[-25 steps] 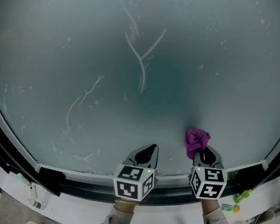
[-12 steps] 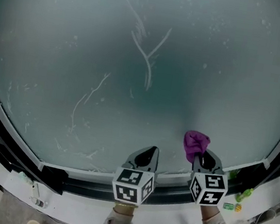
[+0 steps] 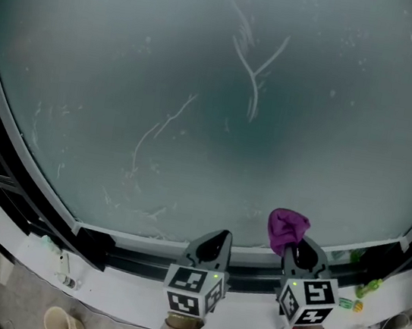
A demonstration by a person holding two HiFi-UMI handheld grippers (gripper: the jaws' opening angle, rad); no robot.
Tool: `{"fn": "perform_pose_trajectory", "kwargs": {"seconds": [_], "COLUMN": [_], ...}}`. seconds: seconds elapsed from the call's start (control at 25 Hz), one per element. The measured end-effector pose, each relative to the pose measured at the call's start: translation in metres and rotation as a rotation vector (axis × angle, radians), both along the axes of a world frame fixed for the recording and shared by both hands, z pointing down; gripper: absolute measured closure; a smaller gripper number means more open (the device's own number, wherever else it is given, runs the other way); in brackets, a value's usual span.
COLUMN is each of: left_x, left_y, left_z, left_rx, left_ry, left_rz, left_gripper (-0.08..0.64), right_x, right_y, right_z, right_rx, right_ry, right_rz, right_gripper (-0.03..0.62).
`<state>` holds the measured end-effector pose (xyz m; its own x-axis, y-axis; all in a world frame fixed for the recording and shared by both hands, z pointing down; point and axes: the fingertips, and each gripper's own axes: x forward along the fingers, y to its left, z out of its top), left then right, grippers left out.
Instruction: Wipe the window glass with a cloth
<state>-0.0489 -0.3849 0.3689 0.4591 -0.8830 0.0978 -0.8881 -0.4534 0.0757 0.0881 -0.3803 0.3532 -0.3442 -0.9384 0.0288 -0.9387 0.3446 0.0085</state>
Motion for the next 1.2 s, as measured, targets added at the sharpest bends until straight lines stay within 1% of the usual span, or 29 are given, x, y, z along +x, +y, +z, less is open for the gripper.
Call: {"fn": "perform_pose_trajectory", "kwargs": {"seconds": [0.16, 0.28, 0.4, 0.52, 0.72, 0.8, 0.88, 1.08, 1.2], "left_x": [-0.020, -0.028, -0.034, -0.040, -0.042, -0.042, -0.041, -0.039, -0.037], "left_y": [0.021, 0.037, 0.050, 0.058, 0.067, 0.067, 0.067, 0.066, 0.067], "left_z": [0.003, 0.005, 0.005, 0.008, 0.017, 0.016, 0.015, 0.014, 0.015], "left_rx": [0.021, 0.039, 0.052, 0.048, 0.019, 0.028, 0.034, 0.032, 0.027], "left_ry": [0.021, 0.005, 0.000, 0.005, 0.002, 0.003, 0.005, 0.008, 0.001], "left_rz": [-0.044, -0.054, -0.062, -0.075, -0.076, -0.075, -0.076, -0.074, -0.068], "left_gripper": [0.555, 0.555, 0.555, 0.555, 0.555, 0.555, 0.555, 0.555, 0.555], "right_x": [-0.019, -0.032, -0.037, -0.039, -0.038, -0.038, -0.038, -0.038, -0.039], "right_y": [0.020, 0.035, 0.047, 0.055, 0.064, 0.066, 0.067, 0.066, 0.067], "right_z": [0.000, 0.004, 0.008, 0.013, 0.020, 0.020, 0.018, 0.014, 0.014], "right_rx": [0.007, -0.008, -0.004, -0.003, -0.020, -0.027, -0.015, 0.004, 0.000], "right_ry": [-0.001, -0.010, -0.012, -0.003, 0.004, 0.005, 0.006, -0.008, -0.006], "right_rz": [-0.055, -0.098, -0.116, -0.134, -0.145, -0.146, -0.149, -0.154, -0.154], "right_gripper": [0.537, 0.536, 0.537, 0.537, 0.537, 0.538, 0.538, 0.538, 0.538]}}
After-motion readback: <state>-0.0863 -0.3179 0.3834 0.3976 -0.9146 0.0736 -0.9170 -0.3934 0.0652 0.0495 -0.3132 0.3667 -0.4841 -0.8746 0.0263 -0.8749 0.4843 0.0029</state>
